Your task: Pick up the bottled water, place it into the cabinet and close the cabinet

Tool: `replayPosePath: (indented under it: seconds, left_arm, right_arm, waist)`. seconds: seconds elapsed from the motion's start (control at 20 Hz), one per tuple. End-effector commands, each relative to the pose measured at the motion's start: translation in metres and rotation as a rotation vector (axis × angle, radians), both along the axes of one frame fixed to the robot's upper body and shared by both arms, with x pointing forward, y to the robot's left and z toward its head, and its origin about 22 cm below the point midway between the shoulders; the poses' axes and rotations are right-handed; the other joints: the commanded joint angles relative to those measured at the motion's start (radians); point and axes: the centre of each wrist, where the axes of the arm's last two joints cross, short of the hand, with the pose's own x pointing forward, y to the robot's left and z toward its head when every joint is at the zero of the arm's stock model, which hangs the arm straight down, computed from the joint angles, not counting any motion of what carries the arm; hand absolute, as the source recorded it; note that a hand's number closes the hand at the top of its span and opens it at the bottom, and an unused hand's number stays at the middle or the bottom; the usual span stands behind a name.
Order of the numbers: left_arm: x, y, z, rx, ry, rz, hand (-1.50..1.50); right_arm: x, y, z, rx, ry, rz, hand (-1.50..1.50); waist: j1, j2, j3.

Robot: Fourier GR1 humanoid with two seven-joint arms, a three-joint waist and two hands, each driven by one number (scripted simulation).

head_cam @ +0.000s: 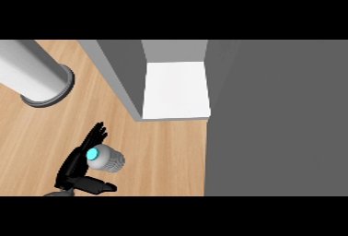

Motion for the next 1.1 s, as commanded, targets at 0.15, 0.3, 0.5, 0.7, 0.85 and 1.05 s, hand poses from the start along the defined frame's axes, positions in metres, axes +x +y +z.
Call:
replayPosePath:
  seconds: [0.15,0.3,0.5,0.7,0.85,1.05]
  left_arm:
    - [0.003,-0.004,-0.025,-0.140,0.019,-0.051,-1.50]
    - [0.004,0.004,-0.025,-0.171,0.017,-0.088,-1.50]
    - [0.003,-0.025,-0.042,-0.203,0.003,-0.098,1.50]
    - [-0.008,-0.006,-0.051,-0.357,0.036,-0.074,1.50]
    - [-0.005,-0.022,-0.049,-0.422,0.019,-0.113,1.50]
    - [0.011,-0.015,-0.043,-0.398,-0.013,-0.118,1.50]
  right_arm:
    - [-0.016,0.012,0.044,0.052,-0.082,0.046,-1.50]
    - [-0.021,0.019,0.047,0.068,-0.066,0.062,-1.50]
    - [-0.025,0.006,0.041,0.026,-0.070,0.051,-1.50]
    - [-0.026,0.016,0.035,0.049,-0.084,0.027,-1.50]
    - [-0.021,0.011,0.039,0.040,-0.071,0.011,-1.50]
    - [-0.018,0.006,0.038,0.038,-0.077,0.014,-1.50]
  waist:
    - [-0.001,0.001,-0.001]
    - [0.003,-0.001,0.000]
    - [0.001,-0.002,0.001]
    - [0.000,-0.001,0.000]
    - [0.019,-0.002,0.001]
    - [0.012,0.000,0.000]
